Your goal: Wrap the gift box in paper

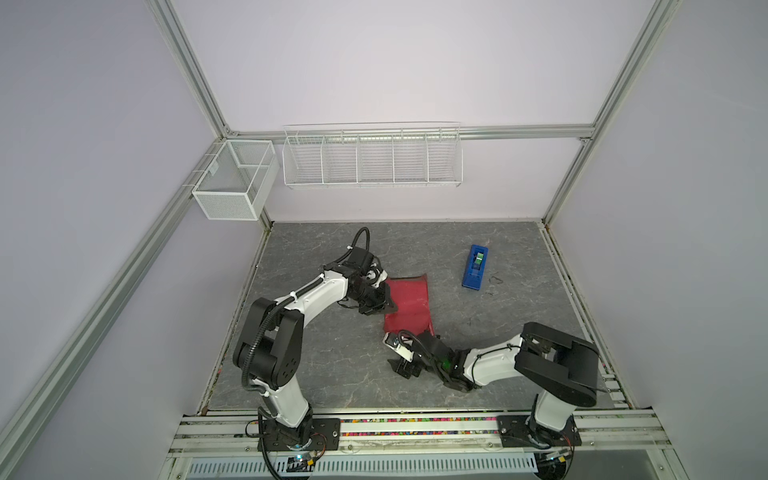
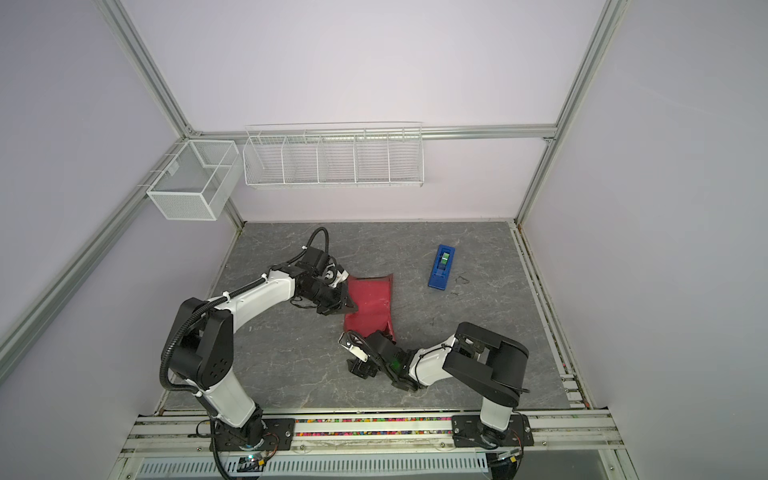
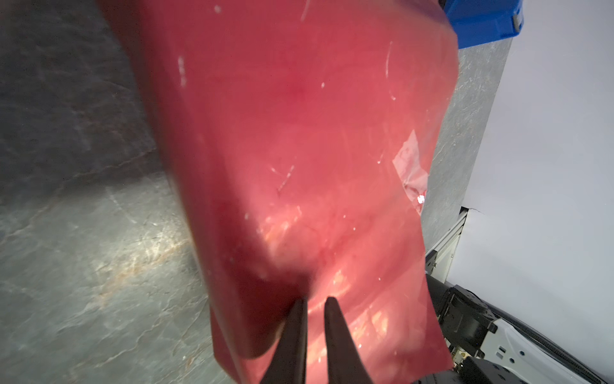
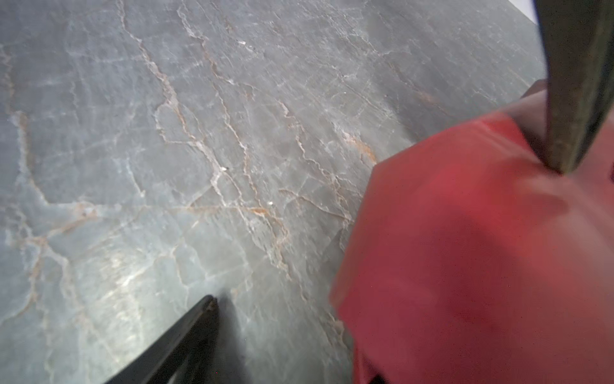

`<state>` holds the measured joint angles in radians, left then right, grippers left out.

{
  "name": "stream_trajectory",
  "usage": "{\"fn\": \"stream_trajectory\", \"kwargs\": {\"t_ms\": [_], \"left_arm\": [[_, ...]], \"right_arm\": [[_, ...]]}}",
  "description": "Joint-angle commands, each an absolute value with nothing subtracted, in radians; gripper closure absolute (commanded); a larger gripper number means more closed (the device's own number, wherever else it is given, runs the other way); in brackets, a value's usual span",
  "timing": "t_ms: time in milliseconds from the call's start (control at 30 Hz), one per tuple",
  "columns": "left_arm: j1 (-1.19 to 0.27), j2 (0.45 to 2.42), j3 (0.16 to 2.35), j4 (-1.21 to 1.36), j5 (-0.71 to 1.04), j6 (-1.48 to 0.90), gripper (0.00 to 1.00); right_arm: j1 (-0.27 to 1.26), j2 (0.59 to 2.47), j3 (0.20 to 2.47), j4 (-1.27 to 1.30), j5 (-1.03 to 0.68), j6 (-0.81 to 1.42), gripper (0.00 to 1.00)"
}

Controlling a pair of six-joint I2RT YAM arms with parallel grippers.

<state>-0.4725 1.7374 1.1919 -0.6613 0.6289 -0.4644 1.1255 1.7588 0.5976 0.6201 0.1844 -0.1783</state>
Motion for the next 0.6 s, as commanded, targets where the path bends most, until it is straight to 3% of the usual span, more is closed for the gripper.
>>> {"fn": "stream_trajectory", "kwargs": {"t_ms": [0, 267, 433, 567], "left_arm": [[-0.473, 1.746, 1.187, -0.712, 0.552, -0.451, 0.86], [-0.473, 1.752, 1.186, -0.706, 0.548, -0.457, 0.86], [-0.473, 1.749, 1.183, -0.708, 0.548, -0.458, 0.86], [-0.472, 1.747, 1.184, -0.709, 0.547, -0.458, 0.86]], "right_arm": [[1.125, 1.753, 0.605, 0.515, 0.038, -0.235, 0.06], [1.142, 1.663, 0.61, 0.377, -0.15, -0.269, 0.03], [1.144, 1.568, 0.542, 0.386, -0.102, -0.211, 0.02], [1.143, 1.508, 0.489, 0.392, 0.032, -0.167, 0.03]]}}
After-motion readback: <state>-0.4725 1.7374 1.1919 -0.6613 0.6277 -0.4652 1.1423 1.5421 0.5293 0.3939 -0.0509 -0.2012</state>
